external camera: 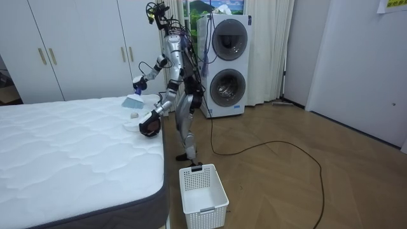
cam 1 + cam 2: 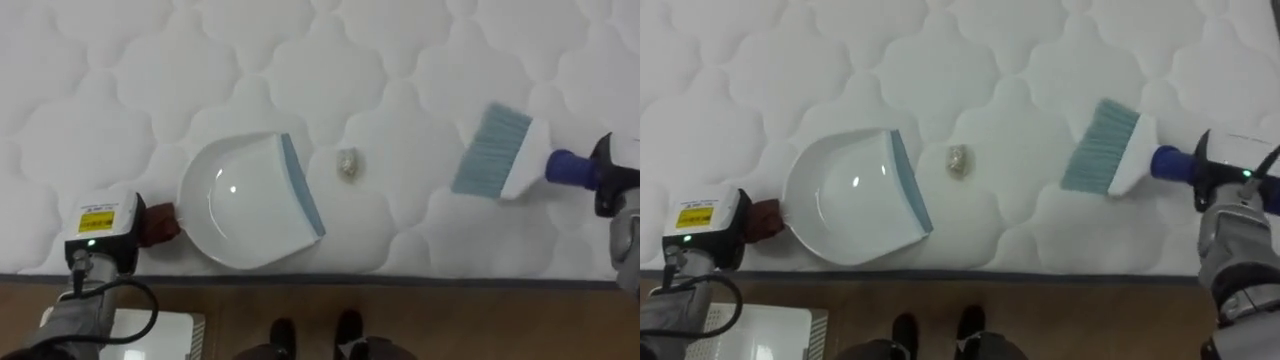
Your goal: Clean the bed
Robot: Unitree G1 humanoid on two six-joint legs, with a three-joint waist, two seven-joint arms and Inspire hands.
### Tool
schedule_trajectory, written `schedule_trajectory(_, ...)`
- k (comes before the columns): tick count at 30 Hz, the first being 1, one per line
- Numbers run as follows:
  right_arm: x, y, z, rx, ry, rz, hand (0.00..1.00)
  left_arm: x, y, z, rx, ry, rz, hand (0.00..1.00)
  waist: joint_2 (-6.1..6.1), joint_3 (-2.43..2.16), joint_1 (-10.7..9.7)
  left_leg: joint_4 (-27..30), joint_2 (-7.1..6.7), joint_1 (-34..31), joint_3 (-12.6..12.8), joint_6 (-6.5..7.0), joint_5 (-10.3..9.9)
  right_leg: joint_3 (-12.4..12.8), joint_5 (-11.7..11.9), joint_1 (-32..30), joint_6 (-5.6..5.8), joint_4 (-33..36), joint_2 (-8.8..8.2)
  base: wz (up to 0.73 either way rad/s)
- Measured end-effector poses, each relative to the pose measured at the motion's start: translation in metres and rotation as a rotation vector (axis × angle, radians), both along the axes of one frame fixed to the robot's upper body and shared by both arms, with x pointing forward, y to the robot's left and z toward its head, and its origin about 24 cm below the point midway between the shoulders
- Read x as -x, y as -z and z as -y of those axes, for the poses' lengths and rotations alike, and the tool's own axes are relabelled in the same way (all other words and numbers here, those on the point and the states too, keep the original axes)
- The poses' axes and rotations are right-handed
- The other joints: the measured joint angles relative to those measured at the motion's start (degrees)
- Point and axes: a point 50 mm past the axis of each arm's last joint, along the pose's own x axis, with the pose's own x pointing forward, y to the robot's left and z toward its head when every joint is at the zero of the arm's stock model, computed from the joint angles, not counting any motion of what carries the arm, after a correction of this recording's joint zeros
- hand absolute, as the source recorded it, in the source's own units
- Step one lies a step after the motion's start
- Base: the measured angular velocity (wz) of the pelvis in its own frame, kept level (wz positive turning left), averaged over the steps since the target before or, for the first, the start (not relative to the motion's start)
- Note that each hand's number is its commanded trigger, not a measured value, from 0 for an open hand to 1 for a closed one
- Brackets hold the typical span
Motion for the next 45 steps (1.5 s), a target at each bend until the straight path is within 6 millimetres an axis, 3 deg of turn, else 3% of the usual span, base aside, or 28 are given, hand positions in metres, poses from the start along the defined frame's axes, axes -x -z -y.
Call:
schedule_trajectory(4,-0.010,-0.010,-0.009,0.141,-0.095,-0.014,1.00,-0.004,-0.003,0.001,-0.020,0.012,0.008,1.00,-0.59,0.04,0.8,0.0,0.14,0.1,0.3,0.00,0.0,-0.2,0.2,0.0,-0.11,0.1,0.00,-0.04)
schedule_trajectory(7,-0.018,-0.019,-0.015,0.253,-0.173,-0.027,1.00,-0.009,-0.008,0.000,-0.045,0.017,0.021,1.00,-1.50,0.47,1.5,0.1,0.42,0.2,0.4,-0.05,0.0,-1.0,0.4,0.2,-0.47,-0.1,0.01,-0.02)
schedule_trajectory(12,-0.030,-0.030,-0.038,0.383,-0.306,-0.014,1.00,-0.009,-0.008,0.000,-0.043,0.016,0.024,1.00,-1.99,0.46,1.6,0.0,0.70,0.1,0.3,-0.16,-0.1,-2.0,0.6,0.6,-0.71,-1.2,0.00,0.02)
schedule_trajectory(18,-0.033,-0.032,-0.048,0.447,-0.345,-0.025,1.00,-0.009,-0.009,0.000,-0.044,0.018,0.027,1.00,-2.15,0.40,2.1,0.2,1.36,0.1,0.3,-0.19,-0.1,-2.1,1.7,1.6,-0.52,-3.2,0.93,-0.02)
schedule_trajectory(25,-0.034,-0.031,-0.053,0.454,-0.357,-0.039,1.00,-0.009,-0.008,0.001,-0.044,0.026,0.024,1.00,-2.26,0.44,3.0,-0.1,1.69,0.6,0.3,-0.23,-0.2,-2.5,2.5,2.6,-0.50,-4.5,1.33,-0.02)
schedule_trajectory(27,-0.036,-0.030,-0.060,0.452,-0.385,-0.035,1.00,-0.008,-0.008,0.001,-0.044,0.025,0.021,1.00,-2.22,0.48,3.1,-0.4,2.00,1.1,0.3,-0.36,-0.3,-3.8,2.8,3.4,-0.82,-5.3,1.37,-0.03)
schedule_trajectory(34,-0.041,-0.033,-0.080,0.410,-0.448,-0.013,1.00,-0.009,-0.008,0.000,-0.044,0.024,0.021,1.00,-2.16,0.51,3.2,-0.3,2.05,1.0,0.3,-0.42,-0.4,-4.0,2.8,3.3,-0.86,-5.5,1.43,0.00)
schedule_trajectory(41,-0.042,-0.021,-0.099,0.278,-0.481,-0.065,1.00,-0.010,-0.008,0.003,-0.033,0.039,0.022,1.00,-1.99,0.63,3.5,-0.5,1.98,1.0,0.1,-0.41,-0.4,-5.1,2.8,3.5,-0.86,-5.4,1.08,0.02)
schedule_trajectory(45,-0.040,-0.014,-0.100,0.160,-0.429,-0.112,1.00,-0.013,-0.010,0.005,-0.016,0.043,0.024,1.00,-1.41,0.98,3.0,-0.9,1.74,0.6,-1.2,-0.38,-0.4,-6.5,2.8,4.2,-0.85,-6.6,1.03,0.13)
